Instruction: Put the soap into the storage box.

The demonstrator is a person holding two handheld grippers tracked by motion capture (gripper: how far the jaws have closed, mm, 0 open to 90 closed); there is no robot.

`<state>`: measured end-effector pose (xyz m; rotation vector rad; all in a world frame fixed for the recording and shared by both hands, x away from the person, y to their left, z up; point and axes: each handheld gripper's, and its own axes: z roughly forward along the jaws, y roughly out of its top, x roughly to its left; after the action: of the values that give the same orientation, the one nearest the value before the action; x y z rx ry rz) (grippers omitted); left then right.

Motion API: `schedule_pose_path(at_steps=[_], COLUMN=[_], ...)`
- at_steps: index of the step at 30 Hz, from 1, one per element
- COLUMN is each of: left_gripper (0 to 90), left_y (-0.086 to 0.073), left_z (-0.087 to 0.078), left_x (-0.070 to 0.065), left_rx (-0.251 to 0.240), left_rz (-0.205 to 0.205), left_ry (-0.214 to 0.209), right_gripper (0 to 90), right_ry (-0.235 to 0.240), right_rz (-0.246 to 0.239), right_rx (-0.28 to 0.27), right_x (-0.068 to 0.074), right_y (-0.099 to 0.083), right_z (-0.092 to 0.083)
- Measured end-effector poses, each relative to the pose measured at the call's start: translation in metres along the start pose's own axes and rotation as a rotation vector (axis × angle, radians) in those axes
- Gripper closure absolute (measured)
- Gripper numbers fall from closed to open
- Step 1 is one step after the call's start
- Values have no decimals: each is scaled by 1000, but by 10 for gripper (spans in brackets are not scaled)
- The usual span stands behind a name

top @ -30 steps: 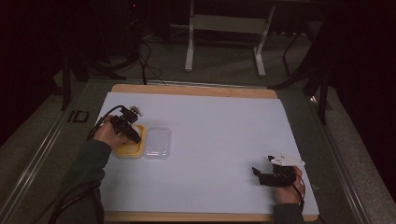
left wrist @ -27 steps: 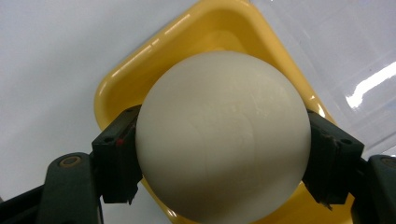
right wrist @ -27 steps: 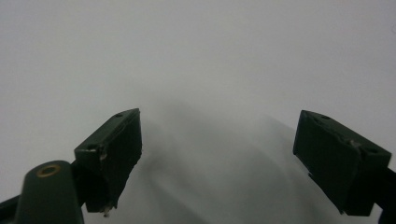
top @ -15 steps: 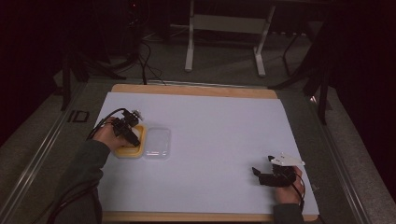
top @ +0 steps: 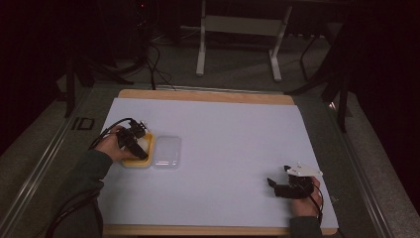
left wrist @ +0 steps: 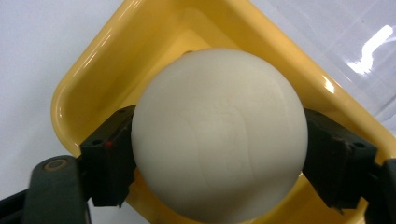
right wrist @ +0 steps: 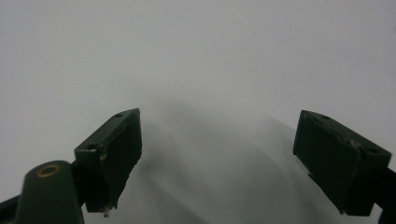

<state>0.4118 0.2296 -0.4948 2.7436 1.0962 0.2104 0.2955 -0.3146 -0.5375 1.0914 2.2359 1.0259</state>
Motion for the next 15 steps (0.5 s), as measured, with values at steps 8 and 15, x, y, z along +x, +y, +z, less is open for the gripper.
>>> schedule_pose_path(at_steps=[8,15], left_gripper=[137,137], left_y=[-3,-8], left_z=[-6,-18], left_x=[2,6], left_rx=[-33,-67], left_rz=[10,-1], left_ry=[-10,-2], right_gripper=[154,154], right_ry=[0,1], right_rz=[0,1], right_rx=[0,0], right_x=[0,0], right_y=[0,0], right_z=[0,0])
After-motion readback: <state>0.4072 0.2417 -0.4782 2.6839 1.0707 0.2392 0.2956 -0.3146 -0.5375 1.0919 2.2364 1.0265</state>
